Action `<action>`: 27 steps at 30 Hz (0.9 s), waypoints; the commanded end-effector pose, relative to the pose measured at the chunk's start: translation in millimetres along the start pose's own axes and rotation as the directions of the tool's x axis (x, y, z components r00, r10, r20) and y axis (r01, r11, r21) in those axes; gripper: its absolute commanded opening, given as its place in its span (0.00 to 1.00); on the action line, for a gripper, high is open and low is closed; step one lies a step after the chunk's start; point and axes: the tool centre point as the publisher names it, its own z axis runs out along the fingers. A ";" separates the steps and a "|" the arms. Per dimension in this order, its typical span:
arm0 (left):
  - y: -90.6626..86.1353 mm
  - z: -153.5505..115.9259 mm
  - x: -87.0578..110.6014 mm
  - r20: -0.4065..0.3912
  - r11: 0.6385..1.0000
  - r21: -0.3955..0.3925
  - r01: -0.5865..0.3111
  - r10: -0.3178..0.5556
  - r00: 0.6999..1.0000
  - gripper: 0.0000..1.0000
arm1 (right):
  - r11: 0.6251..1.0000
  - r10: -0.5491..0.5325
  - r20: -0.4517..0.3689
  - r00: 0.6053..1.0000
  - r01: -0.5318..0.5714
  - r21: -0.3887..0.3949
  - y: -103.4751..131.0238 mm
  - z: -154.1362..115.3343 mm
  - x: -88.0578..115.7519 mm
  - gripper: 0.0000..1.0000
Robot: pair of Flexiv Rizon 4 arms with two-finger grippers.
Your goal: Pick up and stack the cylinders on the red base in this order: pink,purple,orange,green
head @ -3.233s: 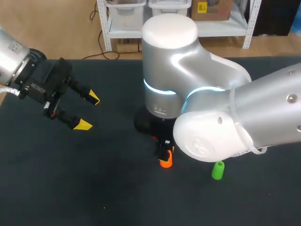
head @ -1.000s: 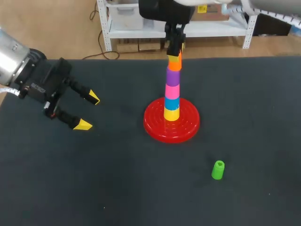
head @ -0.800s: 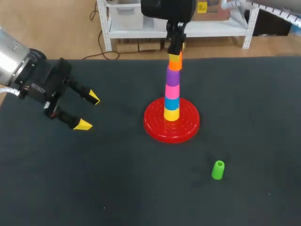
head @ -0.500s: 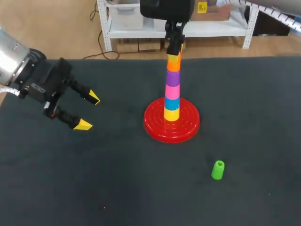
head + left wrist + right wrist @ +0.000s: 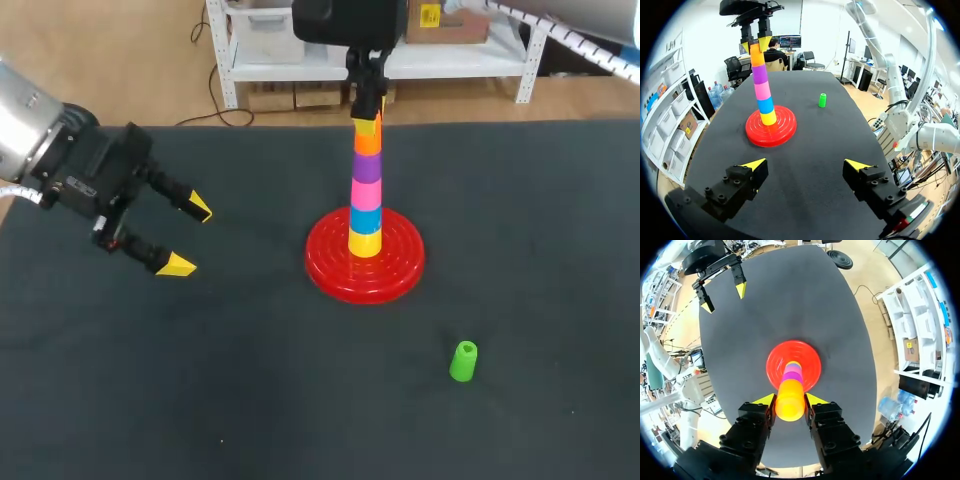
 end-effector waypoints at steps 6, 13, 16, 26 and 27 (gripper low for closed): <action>-1.2 0.0 1.5 0.004 1.000 -0.004 -0.004 0.004 1.000 1.00 | 1.000 -0.004 -0.005 1.000 0.004 -0.017 -1.5 8.0 -0.8 0.00; -1.2 0.0 1.5 0.004 1.000 -0.004 -0.004 0.004 1.000 1.00 | 1.000 0.005 0.007 1.000 -0.005 0.005 1.8 4.0 2.4 0.00; -1.2 0.0 1.5 0.004 1.000 -0.004 -0.004 0.004 1.000 1.00 | 1.000 0.007 0.007 1.000 -0.007 0.008 3.0 3.9 3.6 0.00; -1.2 0.0 1.5 0.004 1.000 -0.004 -0.004 0.004 1.000 1.00 | 0.999 0.013 0.016 1.000 -0.014 0.042 11.8 -0.9 6.1 1.00; -1.2 0.0 1.5 0.004 1.000 -0.004 -0.004 0.004 1.000 1.00 | 0.999 0.015 0.022 1.000 -0.016 0.048 13.1 -2.4 7.1 1.00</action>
